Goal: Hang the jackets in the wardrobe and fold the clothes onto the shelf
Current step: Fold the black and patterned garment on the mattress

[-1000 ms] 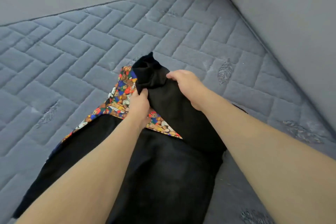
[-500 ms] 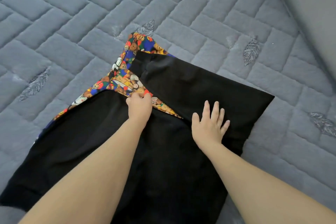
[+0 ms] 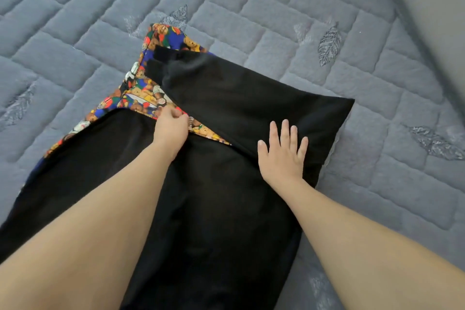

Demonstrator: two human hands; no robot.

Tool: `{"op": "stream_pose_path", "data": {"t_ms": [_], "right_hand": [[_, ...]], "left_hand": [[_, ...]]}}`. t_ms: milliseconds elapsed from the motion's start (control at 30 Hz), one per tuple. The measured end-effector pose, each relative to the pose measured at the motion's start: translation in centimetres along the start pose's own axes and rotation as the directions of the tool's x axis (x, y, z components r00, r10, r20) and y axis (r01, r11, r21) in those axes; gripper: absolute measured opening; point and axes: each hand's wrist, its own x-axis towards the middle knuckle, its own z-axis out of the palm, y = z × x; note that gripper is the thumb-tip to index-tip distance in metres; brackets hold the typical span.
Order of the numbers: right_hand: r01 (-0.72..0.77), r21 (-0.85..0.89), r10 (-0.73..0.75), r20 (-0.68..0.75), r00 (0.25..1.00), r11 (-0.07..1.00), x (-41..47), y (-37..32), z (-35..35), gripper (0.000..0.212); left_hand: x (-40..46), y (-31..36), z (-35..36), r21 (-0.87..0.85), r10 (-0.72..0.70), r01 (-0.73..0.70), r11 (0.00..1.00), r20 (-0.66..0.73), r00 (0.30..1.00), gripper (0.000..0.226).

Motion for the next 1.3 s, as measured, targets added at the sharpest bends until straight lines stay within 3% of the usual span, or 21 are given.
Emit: {"op": "stream_pose_path", "data": {"t_ms": [67,133,200,267,467,600,733,833,967,1033,1133,1233,1300], "right_hand": [[-0.034,0.034,0.035,-0.04,0.999,0.999,-2.7,-0.7,0.8,0.065],[-0.019,0.045,0.019,-0.003,1.0,0.999,-5.8,-2.1,1.8,0.068],[0.056,0.046,-0.06,0.098,0.993,0.997,-8.9,-4.0,2.8,0.073],[0.126,0.055,-0.135,0.208,0.969,0.99,-11.5,-5.8,3.8,0.077],[0.277,0.026,-0.275,0.25,0.929,0.96,-17.2,-12.5,6.8,0.083],[0.293,0.055,-0.296,0.298,0.908,0.954,-21.7,-17.8,8.9,0.088],[0.446,-0.026,-0.413,0.332,0.848,0.895,-25.6,-20.2,10.6,0.092],[0.503,-0.139,-0.418,0.394,0.818,0.853,-28.0,-21.3,11.8,0.111],[0.455,-0.278,-0.337,0.382,0.861,0.846,-30.1,-22.8,12.3,0.115],[0.433,-0.322,-0.314,0.361,0.878,0.842,-30.7,-23.6,12.2,0.109],[0.417,-0.378,-0.301,0.331,0.895,0.826,-31.6,-24.7,12.0,0.095],[0.353,-0.377,-0.243,0.309,0.92,0.856,-32.6,-25.2,11.8,0.082],[0.249,-0.288,-0.158,0.306,0.939,0.925,-32.9,-24.9,11.2,0.064]], "left_hand": [[-2.8,-3.2,-1.2,0.286,0.138,-0.146,0.947,0.047,0.989,0.03],[-5.8,-6.3,-3.1,0.583,0.179,-0.225,0.78,0.136,0.974,0.05],[-8.4,-9.1,-5.2,0.725,0.119,-0.303,0.618,0.295,0.948,0.063],[-10.4,-11.8,-7.6,0.756,0.003,-0.323,0.569,0.391,0.92,0.066],[-9.0,-17.2,-16.5,0.786,-0.028,-0.209,0.582,0.276,0.961,0.067],[-8.8,-21.0,-21.5,0.788,-0.021,0.024,0.615,-0.014,1.0,0.067],[-8.6,-24.3,-26.2,0.729,-0.007,0.117,0.674,-0.152,0.988,0.077],[-8.5,-25.3,-27.4,0.57,-0.085,0.182,0.801,-0.193,0.978,0.087],[-8.2,-25.2,-27.7,0.402,-0.263,0.346,0.848,-0.246,0.933,0.062],[-8.1,-24.5,-28.0,0.298,-0.335,0.381,0.875,-0.196,0.922,0.049],[-8.5,-22.9,-28.8,-0.042,-0.386,0.384,0.923,-0.073,0.92,0.03],[-8.8,-20.3,-29.4,-0.301,-0.418,0.401,0.865,0.009,0.908,0.03],[-8.9,-18.4,-29.4,-0.374,-0.441,0.44,0.817,0.089,0.893,0.038]]}}
